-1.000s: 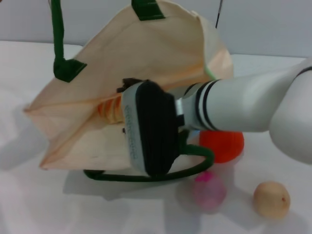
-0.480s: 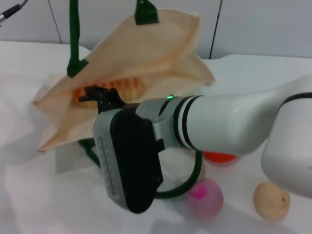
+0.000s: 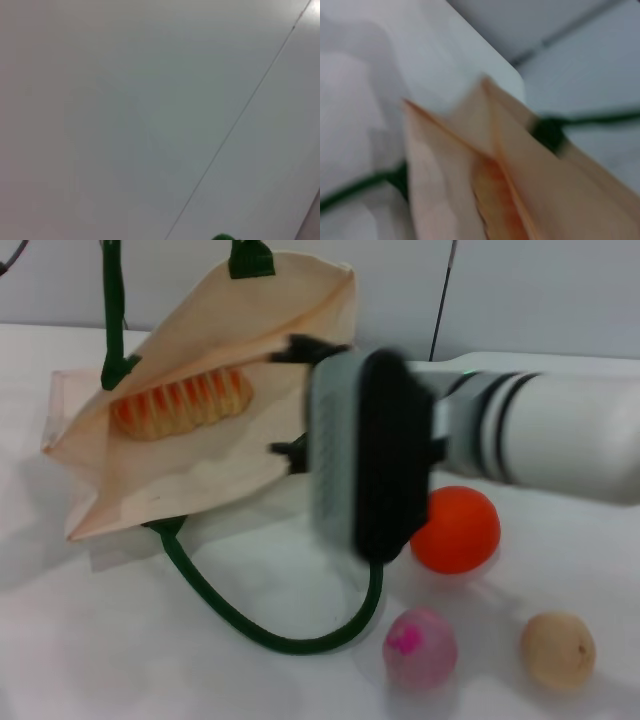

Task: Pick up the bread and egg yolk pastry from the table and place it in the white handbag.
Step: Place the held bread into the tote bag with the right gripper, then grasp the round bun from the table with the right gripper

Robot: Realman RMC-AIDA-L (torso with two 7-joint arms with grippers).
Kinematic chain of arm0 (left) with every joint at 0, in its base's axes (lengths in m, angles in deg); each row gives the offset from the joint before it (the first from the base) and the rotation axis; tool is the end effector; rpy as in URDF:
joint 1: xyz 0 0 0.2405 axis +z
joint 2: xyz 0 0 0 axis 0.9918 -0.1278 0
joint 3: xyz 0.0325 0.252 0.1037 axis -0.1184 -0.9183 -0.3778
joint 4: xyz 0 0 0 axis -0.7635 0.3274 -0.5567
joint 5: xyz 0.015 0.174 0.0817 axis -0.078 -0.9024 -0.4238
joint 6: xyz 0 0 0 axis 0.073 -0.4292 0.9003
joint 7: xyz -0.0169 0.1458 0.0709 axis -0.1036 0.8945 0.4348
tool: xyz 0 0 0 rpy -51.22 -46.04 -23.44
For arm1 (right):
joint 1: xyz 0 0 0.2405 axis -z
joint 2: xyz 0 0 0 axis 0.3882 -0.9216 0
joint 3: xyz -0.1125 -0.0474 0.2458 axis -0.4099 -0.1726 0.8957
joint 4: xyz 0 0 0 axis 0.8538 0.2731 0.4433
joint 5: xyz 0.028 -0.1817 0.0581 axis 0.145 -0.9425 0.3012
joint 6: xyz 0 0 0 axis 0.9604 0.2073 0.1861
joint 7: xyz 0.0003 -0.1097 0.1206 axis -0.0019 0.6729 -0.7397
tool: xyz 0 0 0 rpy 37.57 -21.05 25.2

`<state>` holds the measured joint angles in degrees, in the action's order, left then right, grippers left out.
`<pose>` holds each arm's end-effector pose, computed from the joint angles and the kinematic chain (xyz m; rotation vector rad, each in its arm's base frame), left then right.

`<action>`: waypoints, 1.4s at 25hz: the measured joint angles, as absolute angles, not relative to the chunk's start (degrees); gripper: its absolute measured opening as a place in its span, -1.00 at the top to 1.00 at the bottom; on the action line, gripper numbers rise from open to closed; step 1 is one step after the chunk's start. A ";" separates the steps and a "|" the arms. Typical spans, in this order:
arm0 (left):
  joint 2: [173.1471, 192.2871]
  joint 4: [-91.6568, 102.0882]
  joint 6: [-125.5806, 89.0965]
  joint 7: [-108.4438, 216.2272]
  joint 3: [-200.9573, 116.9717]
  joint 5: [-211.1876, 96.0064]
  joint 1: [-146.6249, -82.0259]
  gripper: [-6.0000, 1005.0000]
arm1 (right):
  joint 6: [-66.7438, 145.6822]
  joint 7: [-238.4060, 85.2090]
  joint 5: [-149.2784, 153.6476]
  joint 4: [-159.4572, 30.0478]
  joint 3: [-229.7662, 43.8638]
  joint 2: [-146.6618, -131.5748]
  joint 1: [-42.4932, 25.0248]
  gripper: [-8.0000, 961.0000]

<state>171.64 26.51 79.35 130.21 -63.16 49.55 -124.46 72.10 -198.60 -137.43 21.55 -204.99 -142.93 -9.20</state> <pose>-0.2015 0.4283 0.1417 -2.1310 -0.9448 -1.5585 0.0752 0.3429 -0.1017 -2.4392 -0.7176 -0.1506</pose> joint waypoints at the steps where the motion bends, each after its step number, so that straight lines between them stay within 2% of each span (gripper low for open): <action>1: 171.60 26.52 79.36 130.20 -63.16 49.67 -124.24 0.75 | 73.63 -198.61 -137.36 22.33 -203.22 -142.90 -8.37 -0.88; 6: 171.17 26.54 79.38 130.17 -63.15 49.80 -123.44 0.75 | 84.56 -198.64 -135.82 24.51 -195.73 -142.81 -5.70 -0.88; 12: 170.95 26.57 79.35 130.16 -63.15 50.44 -122.51 0.75 | 104.28 -195.36 -126.24 24.68 -186.34 -142.53 -5.24 -0.88; 20: 170.35 26.54 78.77 130.31 -63.02 50.64 -121.37 0.75 | 119.01 -189.50 -116.61 24.44 -177.58 -142.51 -4.51 -0.88; 35: 170.19 26.55 78.72 130.31 -61.54 50.64 -120.65 0.75 | 126.43 -189.02 -122.88 15.60 -167.82 -142.32 -4.69 -0.88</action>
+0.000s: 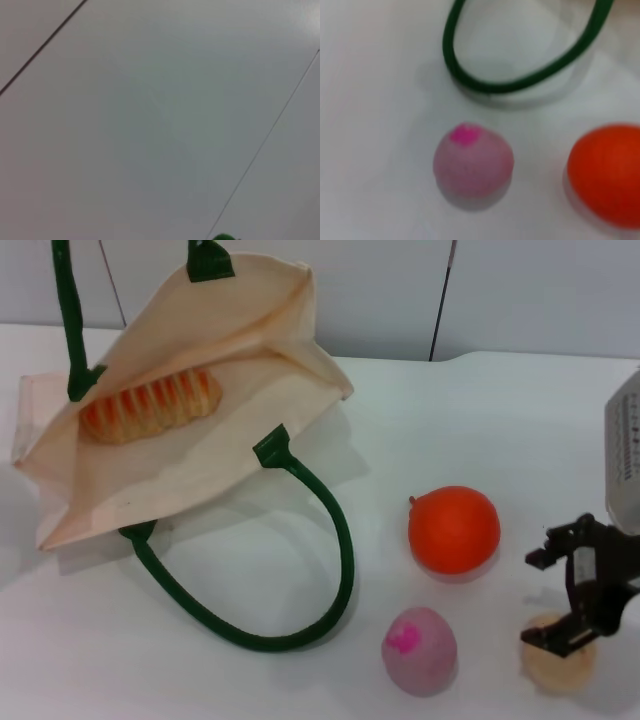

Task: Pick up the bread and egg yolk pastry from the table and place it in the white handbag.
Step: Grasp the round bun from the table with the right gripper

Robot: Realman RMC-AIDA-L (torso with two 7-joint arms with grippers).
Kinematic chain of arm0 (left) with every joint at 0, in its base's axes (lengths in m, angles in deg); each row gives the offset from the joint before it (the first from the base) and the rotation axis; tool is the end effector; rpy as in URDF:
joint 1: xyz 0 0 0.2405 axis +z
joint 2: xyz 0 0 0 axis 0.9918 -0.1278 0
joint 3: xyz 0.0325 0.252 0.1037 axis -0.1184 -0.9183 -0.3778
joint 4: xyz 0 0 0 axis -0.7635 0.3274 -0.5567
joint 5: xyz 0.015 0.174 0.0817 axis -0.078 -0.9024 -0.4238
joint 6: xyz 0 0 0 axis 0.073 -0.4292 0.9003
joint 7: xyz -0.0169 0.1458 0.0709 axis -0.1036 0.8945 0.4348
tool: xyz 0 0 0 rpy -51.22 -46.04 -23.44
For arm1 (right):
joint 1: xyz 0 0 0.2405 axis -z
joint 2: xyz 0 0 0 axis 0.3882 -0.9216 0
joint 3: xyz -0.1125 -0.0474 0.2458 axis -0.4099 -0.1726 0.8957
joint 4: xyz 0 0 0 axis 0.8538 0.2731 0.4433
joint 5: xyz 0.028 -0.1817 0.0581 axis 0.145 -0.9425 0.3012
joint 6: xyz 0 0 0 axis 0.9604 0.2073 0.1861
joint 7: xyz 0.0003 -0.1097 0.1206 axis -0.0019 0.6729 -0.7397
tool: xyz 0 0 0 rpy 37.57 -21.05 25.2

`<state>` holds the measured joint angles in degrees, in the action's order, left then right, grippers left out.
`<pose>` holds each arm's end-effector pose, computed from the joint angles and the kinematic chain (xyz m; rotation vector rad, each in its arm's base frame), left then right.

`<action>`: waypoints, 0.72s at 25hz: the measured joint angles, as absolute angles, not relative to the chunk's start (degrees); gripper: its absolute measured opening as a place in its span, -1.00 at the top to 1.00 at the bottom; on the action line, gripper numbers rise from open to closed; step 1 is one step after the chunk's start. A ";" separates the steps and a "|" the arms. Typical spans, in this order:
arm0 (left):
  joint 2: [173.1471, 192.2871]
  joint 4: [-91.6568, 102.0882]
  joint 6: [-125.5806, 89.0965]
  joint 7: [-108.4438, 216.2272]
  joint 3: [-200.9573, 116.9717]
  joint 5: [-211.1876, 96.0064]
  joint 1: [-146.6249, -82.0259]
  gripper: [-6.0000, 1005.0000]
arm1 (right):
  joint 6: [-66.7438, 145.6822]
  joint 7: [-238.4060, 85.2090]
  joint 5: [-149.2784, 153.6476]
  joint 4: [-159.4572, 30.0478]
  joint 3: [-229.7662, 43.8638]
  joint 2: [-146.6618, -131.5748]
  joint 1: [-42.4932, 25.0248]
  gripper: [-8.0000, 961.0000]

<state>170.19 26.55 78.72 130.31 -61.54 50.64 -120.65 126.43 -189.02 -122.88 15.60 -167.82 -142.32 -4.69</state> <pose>-0.2326 0.4175 0.1611 -2.0251 -0.9668 -1.5397 0.2187 0.3117 -0.0163 -2.9564 0.2222 -0.5636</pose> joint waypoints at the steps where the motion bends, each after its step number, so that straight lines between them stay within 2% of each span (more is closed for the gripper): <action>1: 170.16 26.56 78.72 130.28 -61.48 50.64 -120.63 0.75 | 126.60 -189.08 -123.31 14.69 -167.85 -142.34 -4.85 -0.88; 18: 170.10 26.47 78.76 130.32 -60.88 50.63 -120.61 0.75 | 124.86 -191.12 -128.40 0.48 -171.17 -142.41 -10.54 -0.88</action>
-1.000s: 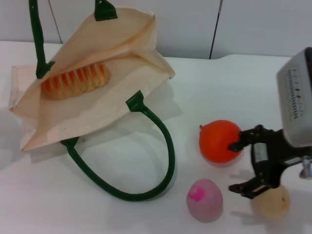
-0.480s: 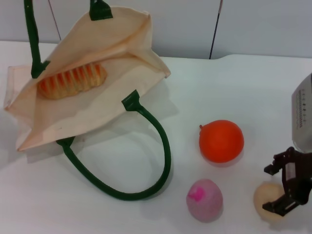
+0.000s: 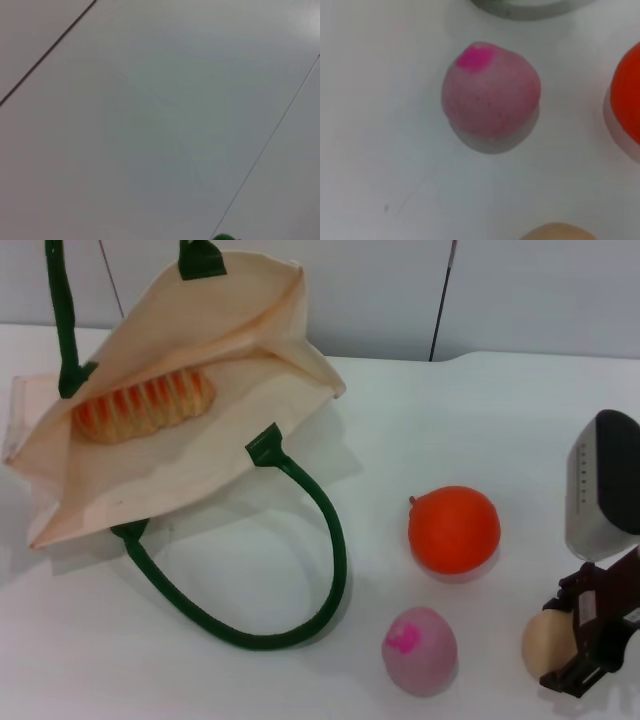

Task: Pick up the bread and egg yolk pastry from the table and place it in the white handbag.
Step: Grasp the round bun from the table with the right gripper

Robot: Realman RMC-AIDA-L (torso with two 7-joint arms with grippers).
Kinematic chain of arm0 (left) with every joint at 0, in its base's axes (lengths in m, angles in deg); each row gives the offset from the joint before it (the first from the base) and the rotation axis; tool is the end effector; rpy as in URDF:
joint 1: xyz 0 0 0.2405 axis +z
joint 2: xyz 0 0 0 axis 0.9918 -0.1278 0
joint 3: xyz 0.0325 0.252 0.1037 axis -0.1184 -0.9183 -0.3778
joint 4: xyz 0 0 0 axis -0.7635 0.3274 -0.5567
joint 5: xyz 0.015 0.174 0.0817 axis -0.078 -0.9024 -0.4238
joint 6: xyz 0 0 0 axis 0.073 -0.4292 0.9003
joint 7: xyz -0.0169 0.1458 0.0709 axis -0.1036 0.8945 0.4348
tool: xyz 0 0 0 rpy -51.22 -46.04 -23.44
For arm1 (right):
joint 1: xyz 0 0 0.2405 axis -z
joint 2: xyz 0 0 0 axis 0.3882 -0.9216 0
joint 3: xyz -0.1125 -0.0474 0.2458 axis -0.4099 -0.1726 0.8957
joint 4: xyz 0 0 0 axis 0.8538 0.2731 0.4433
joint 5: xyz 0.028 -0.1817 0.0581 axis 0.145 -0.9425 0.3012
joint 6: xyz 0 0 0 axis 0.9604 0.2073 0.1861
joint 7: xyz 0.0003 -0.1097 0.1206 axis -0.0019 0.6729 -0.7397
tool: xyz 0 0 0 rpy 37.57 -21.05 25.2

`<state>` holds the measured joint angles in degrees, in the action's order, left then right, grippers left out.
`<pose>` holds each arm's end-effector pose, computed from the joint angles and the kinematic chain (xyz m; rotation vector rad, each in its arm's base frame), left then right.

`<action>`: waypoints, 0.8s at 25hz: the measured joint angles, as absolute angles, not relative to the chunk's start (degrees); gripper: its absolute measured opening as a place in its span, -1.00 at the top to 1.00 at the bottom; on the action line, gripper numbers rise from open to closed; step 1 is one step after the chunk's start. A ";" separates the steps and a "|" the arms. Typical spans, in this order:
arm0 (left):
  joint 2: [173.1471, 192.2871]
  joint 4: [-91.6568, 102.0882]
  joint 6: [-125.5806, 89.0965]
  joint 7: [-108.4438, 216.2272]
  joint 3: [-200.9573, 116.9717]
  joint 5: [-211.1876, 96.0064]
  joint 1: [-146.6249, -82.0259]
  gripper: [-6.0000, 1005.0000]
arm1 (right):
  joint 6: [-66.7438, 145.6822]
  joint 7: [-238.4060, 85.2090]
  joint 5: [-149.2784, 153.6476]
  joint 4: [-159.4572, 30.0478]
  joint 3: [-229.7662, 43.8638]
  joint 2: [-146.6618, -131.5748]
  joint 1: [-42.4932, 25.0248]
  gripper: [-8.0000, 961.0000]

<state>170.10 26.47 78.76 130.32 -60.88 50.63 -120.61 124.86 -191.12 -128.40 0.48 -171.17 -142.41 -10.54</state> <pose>-0.2335 0.4175 0.1636 -2.0130 -0.9635 -1.5471 0.2478 0.3157 -0.0390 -2.9875 0.3827 -0.8227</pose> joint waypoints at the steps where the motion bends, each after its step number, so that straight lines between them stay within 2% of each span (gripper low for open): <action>1: 170.10 26.45 78.78 130.32 -60.88 50.63 -120.61 0.75 | 124.44 -191.43 -128.52 0.04 -171.54 -142.42 -10.81 -0.88; 10: 170.10 26.33 78.79 130.35 -60.86 50.63 -120.62 0.75 | 123.71 -192.50 -129.18 -0.28 -172.25 -142.41 -11.15 -0.87; 13: 170.10 26.30 78.78 130.37 -60.86 50.63 -120.62 0.75 | 123.99 -192.51 -129.35 -0.31 -172.26 -142.36 -11.30 -0.68; 20: 170.10 26.30 78.76 130.20 -60.86 50.41 -120.65 0.75 | 125.32 -192.55 -129.84 -1.07 -172.24 -142.33 -12.27 -0.58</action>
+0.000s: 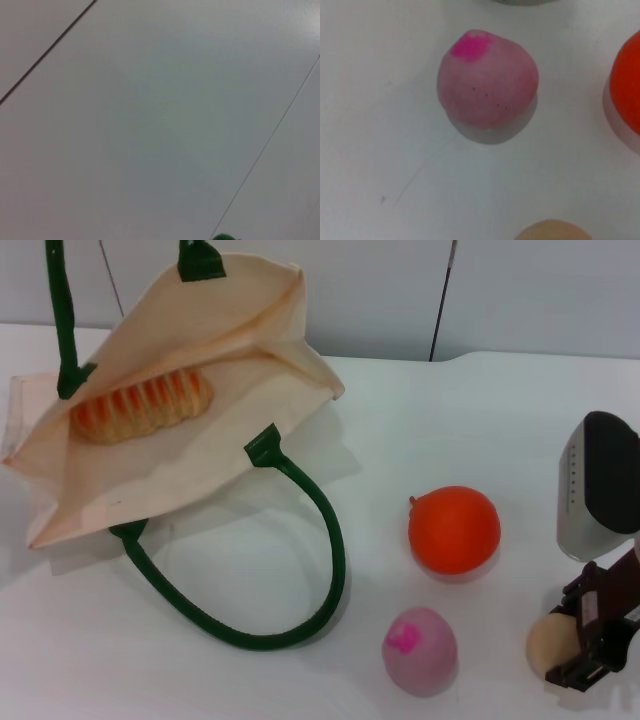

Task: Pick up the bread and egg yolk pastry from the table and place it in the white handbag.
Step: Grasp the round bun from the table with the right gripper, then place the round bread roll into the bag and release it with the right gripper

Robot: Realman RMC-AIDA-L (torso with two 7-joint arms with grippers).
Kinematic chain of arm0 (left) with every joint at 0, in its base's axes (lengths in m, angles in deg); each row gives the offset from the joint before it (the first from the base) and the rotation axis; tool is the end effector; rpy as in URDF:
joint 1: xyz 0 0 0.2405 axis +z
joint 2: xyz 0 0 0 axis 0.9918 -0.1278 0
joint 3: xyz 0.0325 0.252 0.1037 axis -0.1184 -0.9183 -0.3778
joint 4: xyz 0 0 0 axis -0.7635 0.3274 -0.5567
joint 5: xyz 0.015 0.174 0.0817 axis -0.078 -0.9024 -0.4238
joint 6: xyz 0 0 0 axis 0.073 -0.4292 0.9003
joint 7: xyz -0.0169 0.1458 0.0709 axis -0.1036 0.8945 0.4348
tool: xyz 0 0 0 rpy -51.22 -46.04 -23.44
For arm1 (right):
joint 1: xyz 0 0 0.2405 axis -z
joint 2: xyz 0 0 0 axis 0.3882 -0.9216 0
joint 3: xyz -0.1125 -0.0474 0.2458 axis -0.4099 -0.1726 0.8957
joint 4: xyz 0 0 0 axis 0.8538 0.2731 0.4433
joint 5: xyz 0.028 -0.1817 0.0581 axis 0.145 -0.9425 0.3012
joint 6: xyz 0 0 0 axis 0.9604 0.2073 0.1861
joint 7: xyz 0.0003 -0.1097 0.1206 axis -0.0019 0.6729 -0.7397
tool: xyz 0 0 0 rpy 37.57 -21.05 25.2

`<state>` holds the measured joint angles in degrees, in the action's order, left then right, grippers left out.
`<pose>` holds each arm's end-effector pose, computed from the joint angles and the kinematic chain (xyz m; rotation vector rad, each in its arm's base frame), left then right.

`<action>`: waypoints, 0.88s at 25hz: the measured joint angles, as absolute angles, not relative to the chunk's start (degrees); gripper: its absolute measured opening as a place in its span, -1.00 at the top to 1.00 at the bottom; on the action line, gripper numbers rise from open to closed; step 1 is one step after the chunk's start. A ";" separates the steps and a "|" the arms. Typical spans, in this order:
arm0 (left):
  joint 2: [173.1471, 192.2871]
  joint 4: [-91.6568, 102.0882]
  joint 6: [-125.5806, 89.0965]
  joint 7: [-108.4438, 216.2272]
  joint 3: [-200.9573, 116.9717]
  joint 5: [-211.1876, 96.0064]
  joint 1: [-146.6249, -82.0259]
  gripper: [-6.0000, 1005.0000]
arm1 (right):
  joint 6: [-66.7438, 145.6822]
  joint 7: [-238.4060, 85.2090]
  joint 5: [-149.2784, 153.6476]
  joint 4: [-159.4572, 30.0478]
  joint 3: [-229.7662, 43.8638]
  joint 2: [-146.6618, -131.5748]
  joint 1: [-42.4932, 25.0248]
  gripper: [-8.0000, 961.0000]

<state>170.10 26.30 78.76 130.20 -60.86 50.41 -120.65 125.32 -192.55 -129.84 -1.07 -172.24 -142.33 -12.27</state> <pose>-0.2337 0.4175 0.1626 -2.0149 -0.9707 -1.5462 0.2474 0.3185 -0.0400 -2.9752 0.3905 -0.8921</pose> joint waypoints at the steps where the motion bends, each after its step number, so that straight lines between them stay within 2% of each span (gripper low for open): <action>1: 170.10 26.30 78.75 130.20 -60.87 50.34 -120.67 0.75 | 125.34 -192.59 -129.85 -1.37 -172.20 -142.33 -12.46 -0.56; 11: 170.10 26.30 78.75 130.11 -61.08 50.00 -120.75 0.75 | 125.37 -193.34 -131.66 -0.19 -170.67 -142.33 -12.83 -0.48; 22: 170.03 26.04 78.82 130.04 -61.62 49.42 -121.13 0.75 | 125.05 -193.16 -124.04 22.17 -164.97 -142.66 -7.29 -0.44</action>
